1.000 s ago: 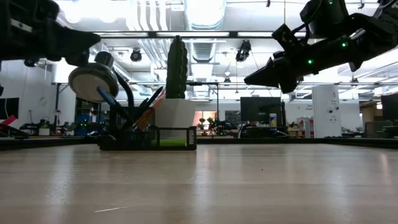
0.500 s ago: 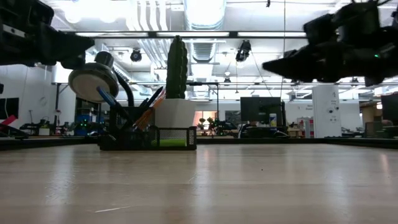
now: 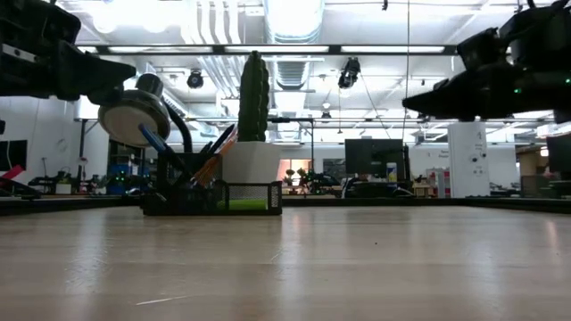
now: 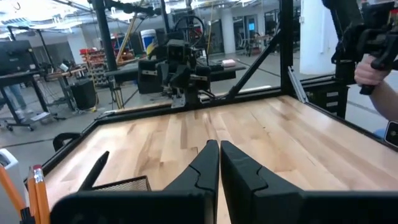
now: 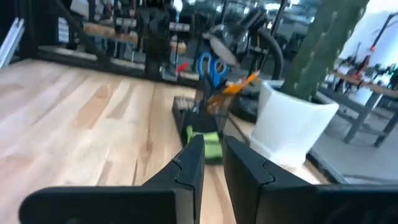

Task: Pick and place office supplies into organizer
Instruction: Return to Home Position

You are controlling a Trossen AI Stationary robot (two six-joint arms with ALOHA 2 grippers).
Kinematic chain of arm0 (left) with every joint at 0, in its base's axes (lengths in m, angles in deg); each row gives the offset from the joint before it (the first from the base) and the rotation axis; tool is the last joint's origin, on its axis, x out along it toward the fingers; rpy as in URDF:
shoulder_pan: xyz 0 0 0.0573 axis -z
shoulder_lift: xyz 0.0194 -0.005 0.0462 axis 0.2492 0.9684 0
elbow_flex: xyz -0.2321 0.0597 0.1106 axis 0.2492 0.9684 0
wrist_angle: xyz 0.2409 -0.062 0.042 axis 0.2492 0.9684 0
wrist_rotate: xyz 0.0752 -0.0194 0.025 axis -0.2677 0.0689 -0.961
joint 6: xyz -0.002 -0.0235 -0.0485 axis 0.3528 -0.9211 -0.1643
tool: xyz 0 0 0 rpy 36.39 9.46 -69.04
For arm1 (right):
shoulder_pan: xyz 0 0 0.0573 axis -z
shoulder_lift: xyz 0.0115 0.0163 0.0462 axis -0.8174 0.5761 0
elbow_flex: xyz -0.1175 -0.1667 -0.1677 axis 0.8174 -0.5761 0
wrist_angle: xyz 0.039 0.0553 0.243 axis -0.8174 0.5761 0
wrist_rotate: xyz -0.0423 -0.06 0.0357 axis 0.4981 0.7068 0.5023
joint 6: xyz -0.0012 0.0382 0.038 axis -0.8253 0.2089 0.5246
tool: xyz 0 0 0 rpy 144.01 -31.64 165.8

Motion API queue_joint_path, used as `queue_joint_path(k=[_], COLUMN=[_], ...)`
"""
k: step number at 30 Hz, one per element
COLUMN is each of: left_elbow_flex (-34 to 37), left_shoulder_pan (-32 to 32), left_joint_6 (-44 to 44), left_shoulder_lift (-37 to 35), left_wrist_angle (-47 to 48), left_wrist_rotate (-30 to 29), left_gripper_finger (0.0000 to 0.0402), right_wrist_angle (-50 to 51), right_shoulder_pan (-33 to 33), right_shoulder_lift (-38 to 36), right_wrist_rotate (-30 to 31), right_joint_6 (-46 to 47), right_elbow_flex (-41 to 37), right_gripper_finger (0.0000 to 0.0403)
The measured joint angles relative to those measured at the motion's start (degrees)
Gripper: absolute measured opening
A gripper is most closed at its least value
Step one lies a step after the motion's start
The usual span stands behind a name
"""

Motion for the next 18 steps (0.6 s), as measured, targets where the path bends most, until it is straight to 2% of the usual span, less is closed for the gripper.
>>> queue_joint_path(k=[10, 18], left_elbow_flex=[0.0, 0.1], left_shoulder_pan=[0.0, 0.0], left_joint_6=[-1.2, -1.3], left_shoulder_lift=[0.0, 0.2], left_wrist_angle=[0.0, 0.3], left_wrist_rotate=[0.0, 0.1], left_gripper_finger=[0.0, 0.0], right_wrist_angle=[31.7, 47.6], right_shoulder_pan=[-2.2, -3.4], right_shoulder_lift=[-28.4, -43.6], right_wrist_rotate=[-0.7, 0.1], right_joint_6=[5.6, 8.4], right_elbow_flex=[0.0, 0.0], right_gripper_finger=[0.0047, 0.0047])
